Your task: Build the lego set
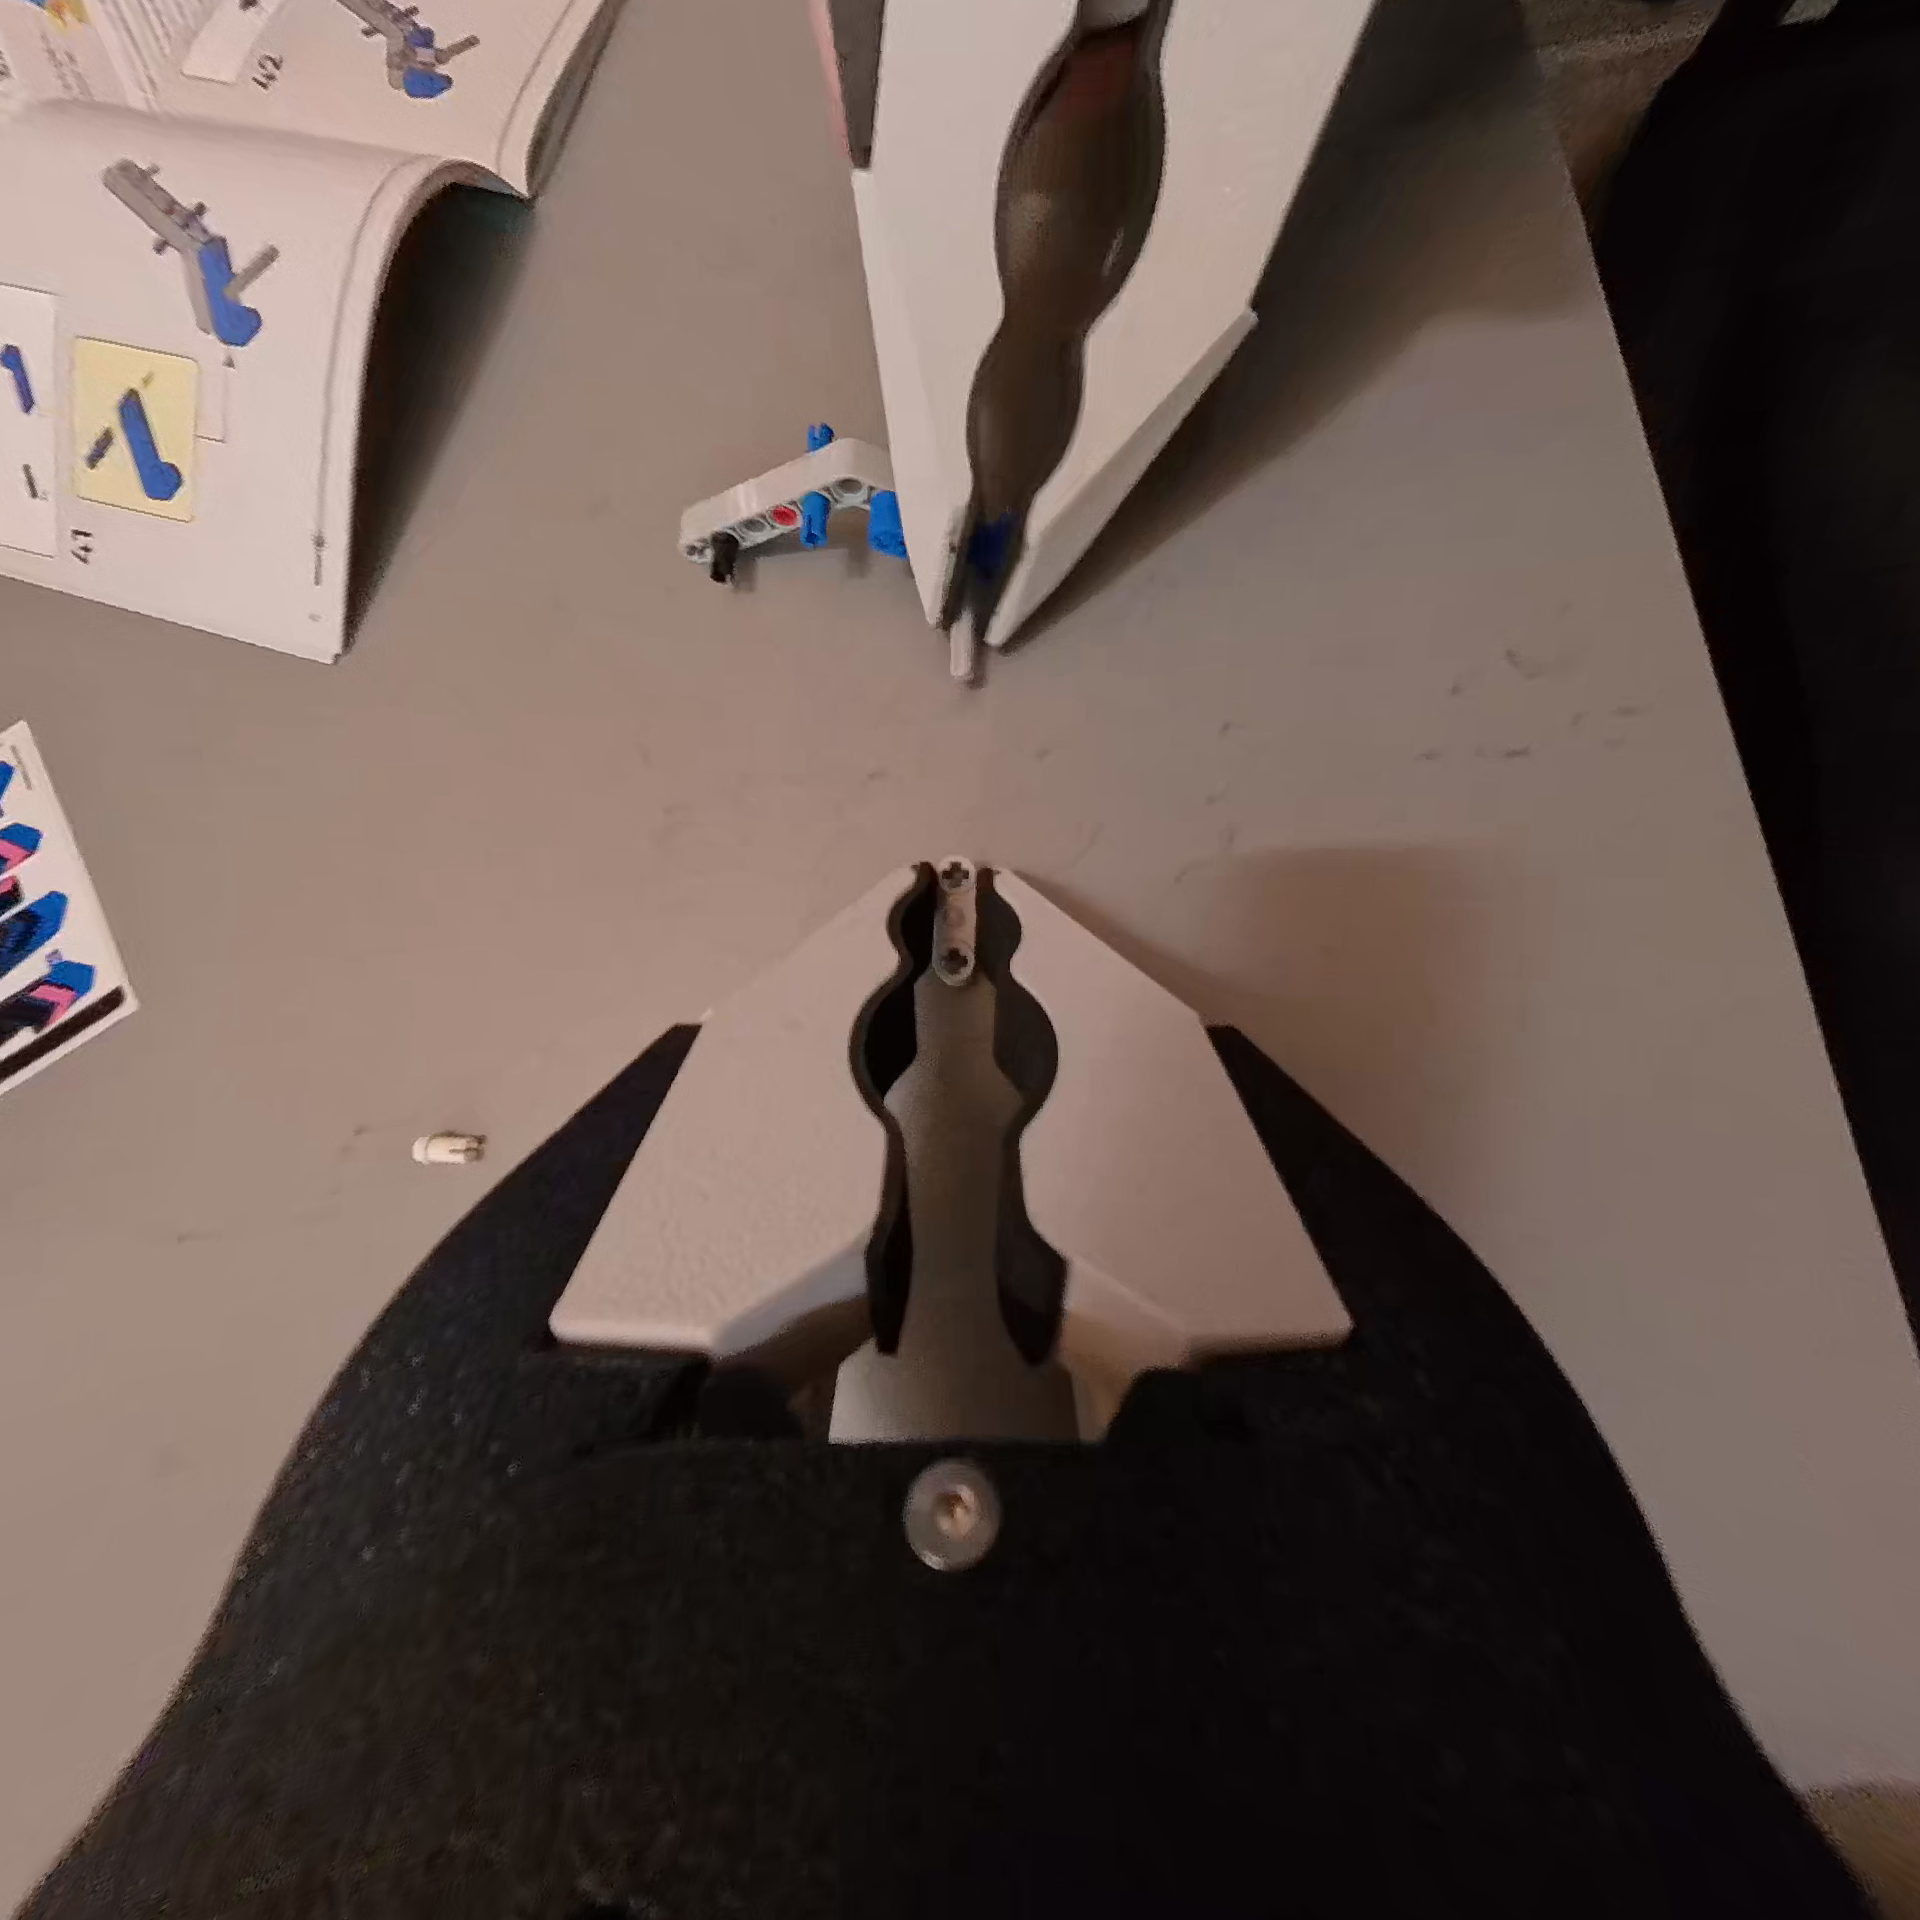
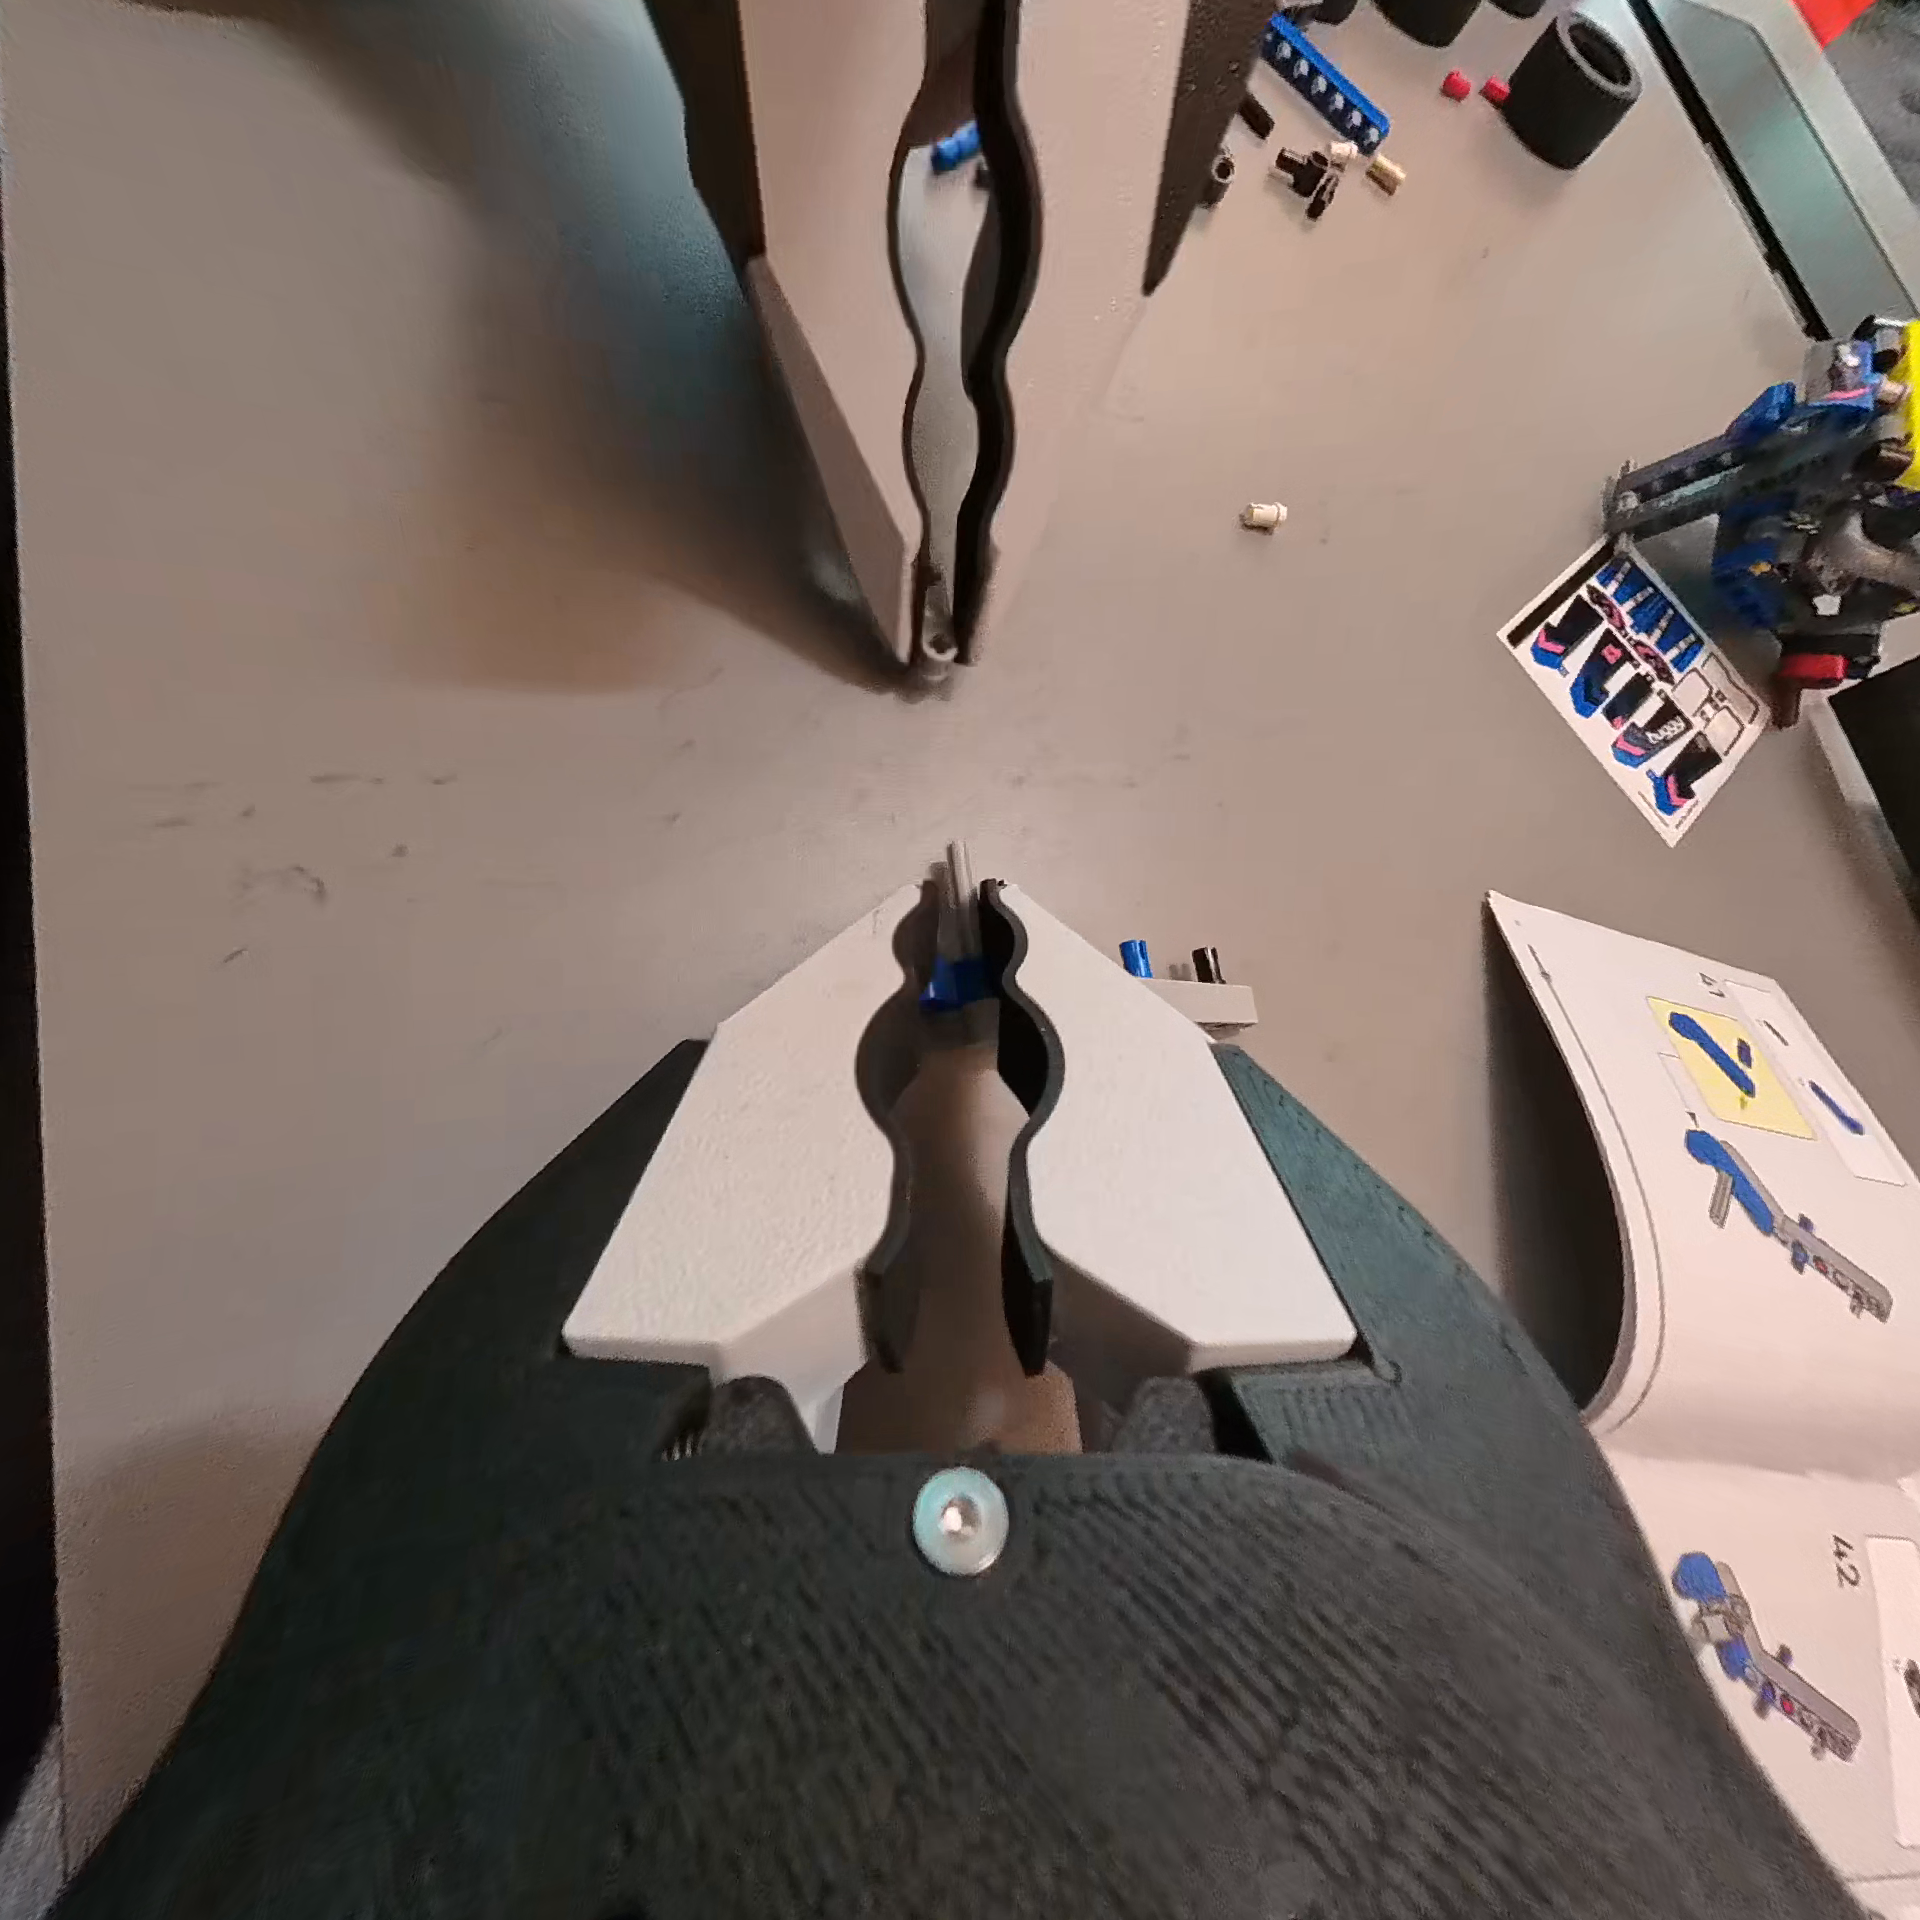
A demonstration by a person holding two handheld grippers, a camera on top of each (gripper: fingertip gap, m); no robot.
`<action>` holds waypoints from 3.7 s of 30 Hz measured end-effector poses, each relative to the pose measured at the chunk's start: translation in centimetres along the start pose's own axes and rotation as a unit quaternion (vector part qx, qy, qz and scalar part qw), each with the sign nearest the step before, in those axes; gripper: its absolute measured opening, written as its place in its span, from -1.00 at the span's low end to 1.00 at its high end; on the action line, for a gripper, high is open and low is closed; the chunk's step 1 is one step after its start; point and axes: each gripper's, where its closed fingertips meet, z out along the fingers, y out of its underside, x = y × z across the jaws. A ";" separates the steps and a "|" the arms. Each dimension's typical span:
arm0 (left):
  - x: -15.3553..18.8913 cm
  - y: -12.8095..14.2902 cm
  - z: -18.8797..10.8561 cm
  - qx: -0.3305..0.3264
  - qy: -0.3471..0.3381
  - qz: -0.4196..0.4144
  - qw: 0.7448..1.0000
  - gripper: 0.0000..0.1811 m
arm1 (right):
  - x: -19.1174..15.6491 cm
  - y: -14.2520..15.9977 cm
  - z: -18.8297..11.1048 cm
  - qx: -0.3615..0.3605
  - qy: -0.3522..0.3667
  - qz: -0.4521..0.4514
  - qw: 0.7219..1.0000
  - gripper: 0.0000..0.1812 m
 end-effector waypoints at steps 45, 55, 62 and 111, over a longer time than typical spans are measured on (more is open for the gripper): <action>0.8 -9.8 -5.2 0.327 0.016 0.021 0.945 -0.96 | 0.8 -7.6 -5.9 0.322 -0.033 0.096 0.941 -0.97; 1.8 -10.3 -5.7 0.341 0.036 0.047 0.938 -0.96 | 0.3 -8.3 -6.7 0.357 -0.082 0.128 0.922 -0.97; 2.5 -10.4 -5.8 0.319 0.063 0.054 0.944 -0.95 | -0.3 -8.7 -7.0 0.367 -0.120 0.145 0.911 -0.97; -0.7 -5.9 0.2 0.056 0.011 0.022 0.998 -0.96 | 0.4 -0.5 -0.8 0.031 0.016 0.062 0.997 -0.92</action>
